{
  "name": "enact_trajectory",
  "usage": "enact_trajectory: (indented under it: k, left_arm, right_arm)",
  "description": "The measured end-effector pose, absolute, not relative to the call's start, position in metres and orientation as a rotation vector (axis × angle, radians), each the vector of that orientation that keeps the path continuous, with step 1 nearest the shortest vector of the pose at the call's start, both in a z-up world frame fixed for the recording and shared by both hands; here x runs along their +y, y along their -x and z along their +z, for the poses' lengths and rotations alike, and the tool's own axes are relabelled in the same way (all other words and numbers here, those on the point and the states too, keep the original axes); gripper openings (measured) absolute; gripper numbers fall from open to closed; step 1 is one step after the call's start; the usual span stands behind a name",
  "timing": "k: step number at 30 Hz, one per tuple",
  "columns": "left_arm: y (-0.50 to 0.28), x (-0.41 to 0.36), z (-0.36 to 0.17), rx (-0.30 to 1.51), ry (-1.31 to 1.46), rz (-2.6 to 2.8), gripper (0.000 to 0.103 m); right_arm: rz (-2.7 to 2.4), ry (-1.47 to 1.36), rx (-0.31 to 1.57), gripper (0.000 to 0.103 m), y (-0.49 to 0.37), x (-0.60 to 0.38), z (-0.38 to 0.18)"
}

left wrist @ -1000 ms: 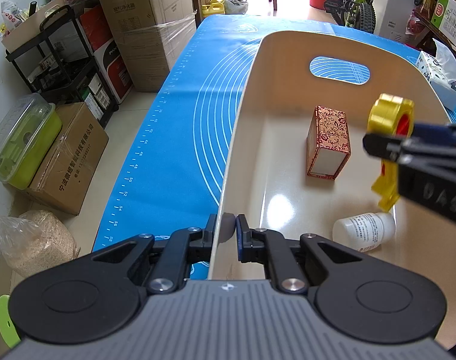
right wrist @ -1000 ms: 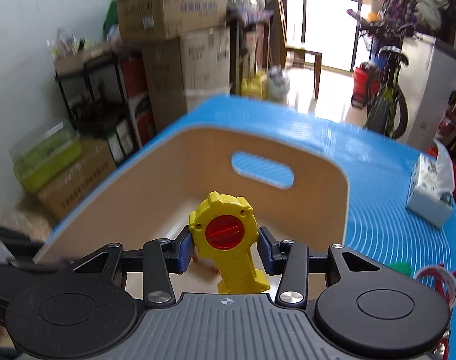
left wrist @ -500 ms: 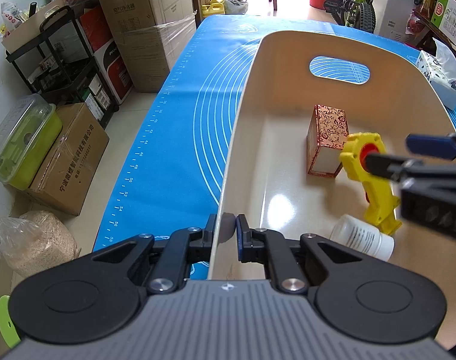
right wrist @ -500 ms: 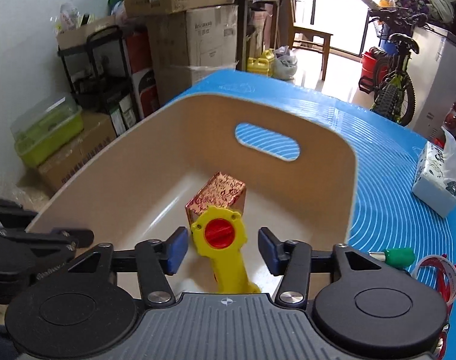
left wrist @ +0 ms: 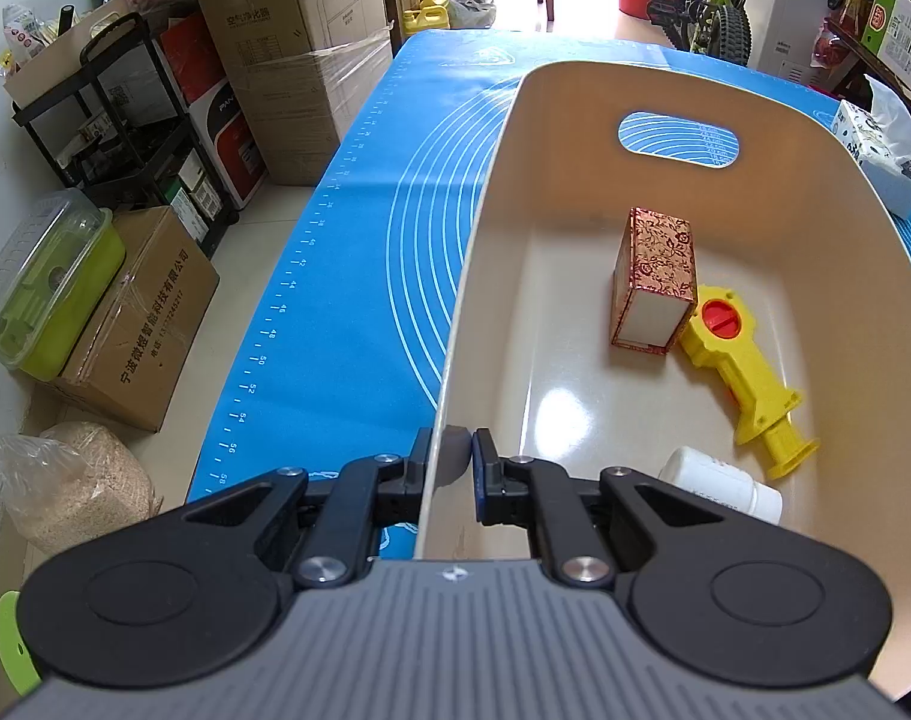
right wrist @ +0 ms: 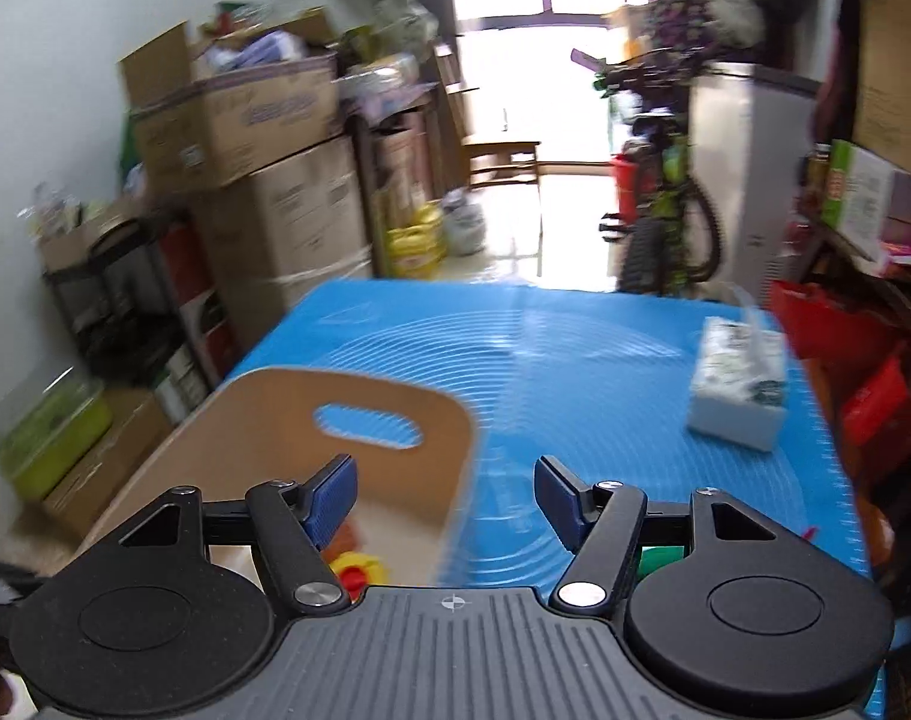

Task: Organize rigid objects
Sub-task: 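Lift the yellow toy tool with the right gripper and drop it into the bin, then grasp the white charger with the right gripper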

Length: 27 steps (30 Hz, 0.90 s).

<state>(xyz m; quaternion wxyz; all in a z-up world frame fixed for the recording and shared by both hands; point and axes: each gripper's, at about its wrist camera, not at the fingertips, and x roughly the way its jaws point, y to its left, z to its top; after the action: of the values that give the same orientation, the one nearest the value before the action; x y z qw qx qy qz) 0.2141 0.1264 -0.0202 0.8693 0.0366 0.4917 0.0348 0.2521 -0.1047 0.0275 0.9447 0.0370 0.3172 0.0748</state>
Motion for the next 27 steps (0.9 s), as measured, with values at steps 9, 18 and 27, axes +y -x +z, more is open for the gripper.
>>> enact_trajectory:
  k: [9, 18, 27]
  left_arm:
    - [-0.214, 0.127, -0.019, 1.029, -0.074, 0.074, 0.014]
    - [-0.214, 0.127, -0.019, 1.029, -0.077, 0.074, 0.015]
    - [-0.214, 0.126, -0.019, 1.029, -0.078, 0.074, 0.015]
  right_arm:
    - [0.010, -0.061, 0.725, 0.072, -0.257, -0.157, -0.017]
    - [0.020, -0.038, 0.829, 0.070, -0.262, -0.152, -0.075]
    - [0.023, -0.026, 0.865, 0.061, -0.269, -0.132, -0.102]
